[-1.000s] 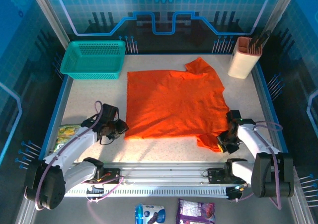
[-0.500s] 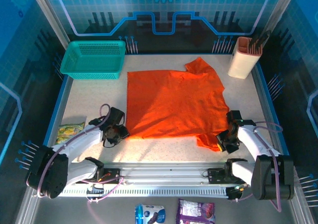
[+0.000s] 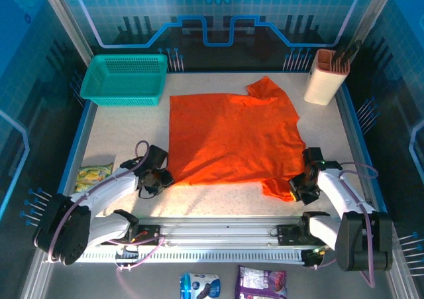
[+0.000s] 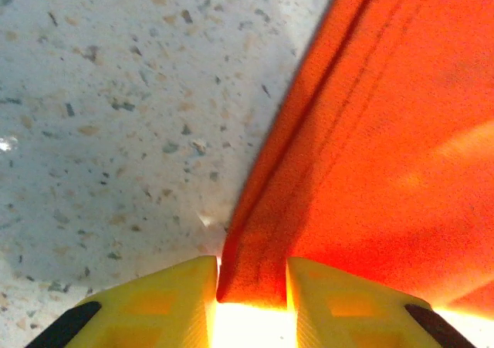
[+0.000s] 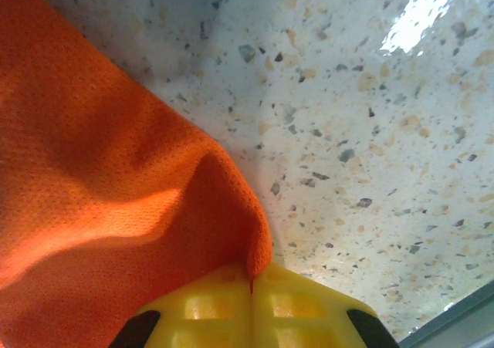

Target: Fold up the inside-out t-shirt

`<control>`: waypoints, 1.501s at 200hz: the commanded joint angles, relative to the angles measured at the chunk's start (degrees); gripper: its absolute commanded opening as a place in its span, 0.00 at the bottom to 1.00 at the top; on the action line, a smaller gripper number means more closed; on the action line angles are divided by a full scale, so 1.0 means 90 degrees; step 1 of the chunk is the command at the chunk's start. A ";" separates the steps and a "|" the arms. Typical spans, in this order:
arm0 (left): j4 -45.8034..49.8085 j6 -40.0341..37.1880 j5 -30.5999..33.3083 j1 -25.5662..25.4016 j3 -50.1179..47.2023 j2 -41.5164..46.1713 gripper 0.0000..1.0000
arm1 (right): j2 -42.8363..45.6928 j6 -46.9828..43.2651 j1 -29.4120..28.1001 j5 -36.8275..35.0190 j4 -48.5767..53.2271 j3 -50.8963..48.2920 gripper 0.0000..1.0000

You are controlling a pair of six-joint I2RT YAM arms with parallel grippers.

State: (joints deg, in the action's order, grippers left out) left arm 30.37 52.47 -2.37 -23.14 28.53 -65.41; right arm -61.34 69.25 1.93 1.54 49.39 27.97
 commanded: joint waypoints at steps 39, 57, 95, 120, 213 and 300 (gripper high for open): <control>0.0470 0.0069 -0.0020 -0.0110 0.0131 0.0203 0.31 | 0.0075 0.0059 0.0029 0.0005 0.0033 -0.0128 0.00; 0.0374 0.0054 -0.0027 -0.0130 0.0100 0.0039 0.30 | 0.0106 0.0079 0.0029 0.0017 0.0040 -0.0130 0.00; 0.0057 -0.0039 0.0000 -0.0145 0.0033 -0.0205 0.27 | 0.0234 0.0038 0.0029 0.0061 0.0037 -0.0138 0.00; 0.0046 -0.0202 0.0066 -0.0137 0.0164 -0.0311 0.15 | 0.0344 -0.0084 0.0029 0.0196 0.0108 -0.0086 0.00; 0.1308 -0.0192 0.0568 -0.0144 0.0587 0.1311 0.00 | 0.2362 -0.1084 0.0007 0.0512 0.1812 0.0533 0.00; 0.1620 -0.0935 0.0781 0.0181 0.1783 0.0942 0.00 | 0.1534 -0.2309 0.0001 0.0551 0.1064 0.2045 0.00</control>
State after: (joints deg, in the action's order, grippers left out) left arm 43.75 47.88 3.68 -23.64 41.19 -54.92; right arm -42.87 54.11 1.93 5.69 62.54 41.87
